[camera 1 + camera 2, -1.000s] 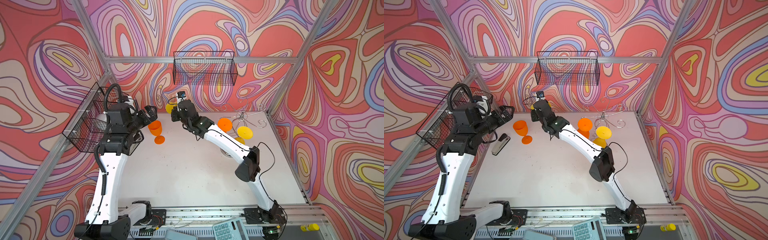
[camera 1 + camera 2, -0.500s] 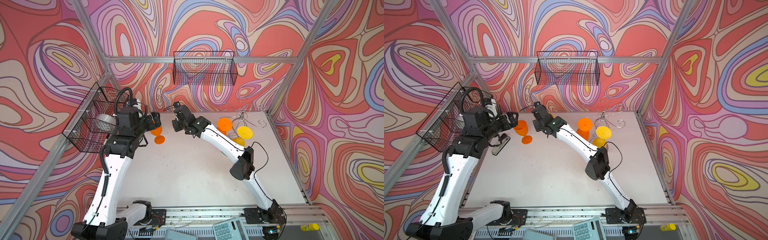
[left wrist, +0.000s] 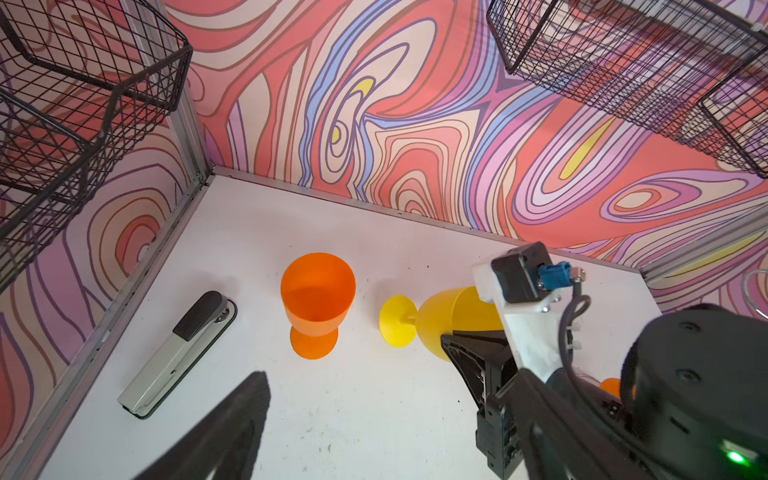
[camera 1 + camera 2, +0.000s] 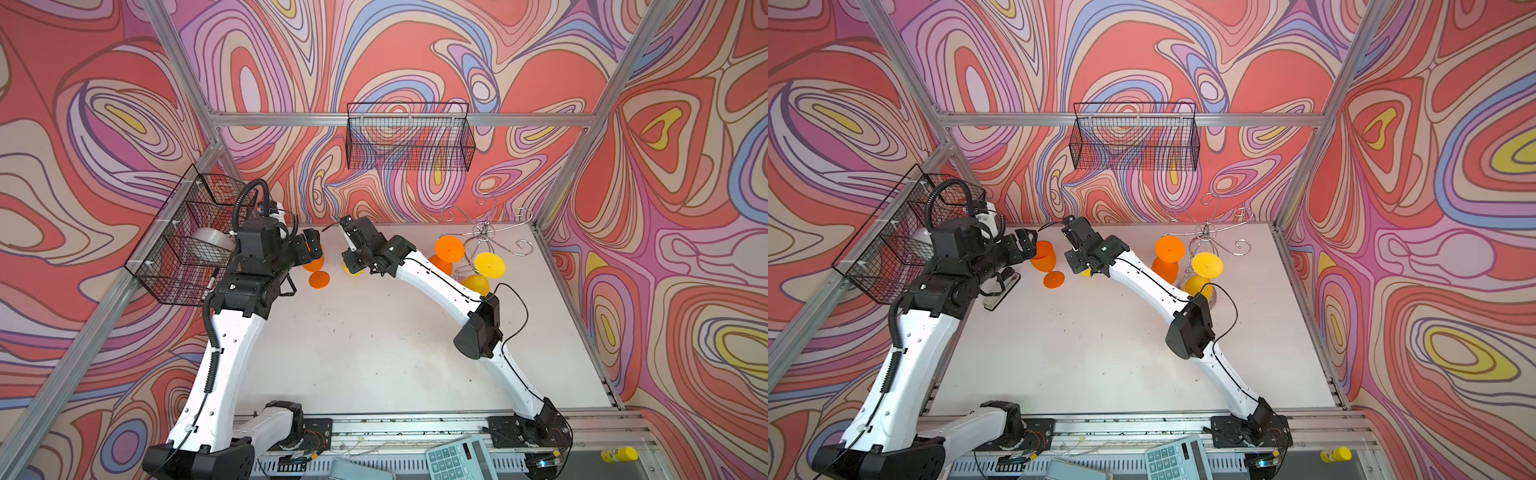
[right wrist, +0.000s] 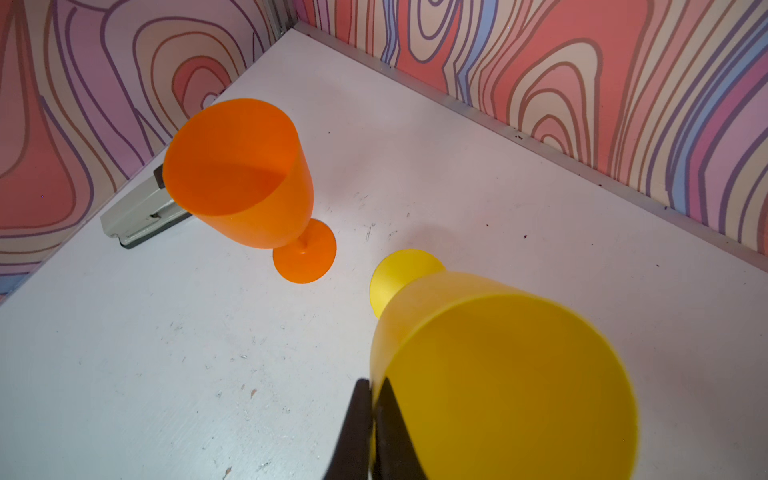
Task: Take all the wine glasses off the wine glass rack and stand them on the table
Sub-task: 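Lower the yellow glass upright onto the table beside the orange glass with the right gripper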
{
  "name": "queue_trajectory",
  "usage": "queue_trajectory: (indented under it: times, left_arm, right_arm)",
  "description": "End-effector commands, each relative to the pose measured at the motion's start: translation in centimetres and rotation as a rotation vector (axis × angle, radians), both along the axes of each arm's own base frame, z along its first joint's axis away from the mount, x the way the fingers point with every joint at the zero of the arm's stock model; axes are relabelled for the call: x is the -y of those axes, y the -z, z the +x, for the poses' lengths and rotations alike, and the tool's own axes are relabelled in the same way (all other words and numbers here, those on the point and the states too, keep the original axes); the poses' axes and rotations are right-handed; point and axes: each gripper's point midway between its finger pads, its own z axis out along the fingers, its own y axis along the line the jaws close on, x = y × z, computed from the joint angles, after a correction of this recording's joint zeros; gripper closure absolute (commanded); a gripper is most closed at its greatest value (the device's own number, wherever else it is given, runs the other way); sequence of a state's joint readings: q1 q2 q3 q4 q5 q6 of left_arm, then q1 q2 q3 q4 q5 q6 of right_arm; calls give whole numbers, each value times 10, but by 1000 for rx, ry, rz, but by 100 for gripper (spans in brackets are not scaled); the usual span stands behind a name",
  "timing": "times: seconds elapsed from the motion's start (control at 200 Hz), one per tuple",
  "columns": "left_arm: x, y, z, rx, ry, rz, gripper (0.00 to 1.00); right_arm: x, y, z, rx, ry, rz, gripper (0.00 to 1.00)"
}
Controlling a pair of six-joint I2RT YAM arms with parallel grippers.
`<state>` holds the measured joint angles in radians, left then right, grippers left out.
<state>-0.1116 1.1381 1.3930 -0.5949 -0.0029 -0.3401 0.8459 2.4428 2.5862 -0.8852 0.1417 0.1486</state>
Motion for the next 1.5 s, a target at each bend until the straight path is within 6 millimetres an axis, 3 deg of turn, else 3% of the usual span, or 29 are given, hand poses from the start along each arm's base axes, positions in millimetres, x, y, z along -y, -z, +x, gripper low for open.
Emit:
queue_trajectory:
  times: [0.0, 0.801, 1.037, 1.227, 1.497]
  left_arm:
    - [-2, 0, -3, 2, -5, 25, 9]
    - [3, 4, 2, 2, -7, -39, 8]
    - [2, 7, 4, -2, -11, -41, 8]
    - [3, 5, 5, 5, -11, -44, 9]
    - [2, 4, 6, 7, -15, -43, 8]
  right_arm:
    - [0, 7, -1, 4, -33, -37, 100]
    - [-3, 38, -7, -34, -104, -109, 100]
    - [-7, 37, -7, -27, -118, -104, 100]
    - [-10, 35, -7, -24, -129, -89, 84]
    - [-16, 33, -4, -10, -132, -65, 77]
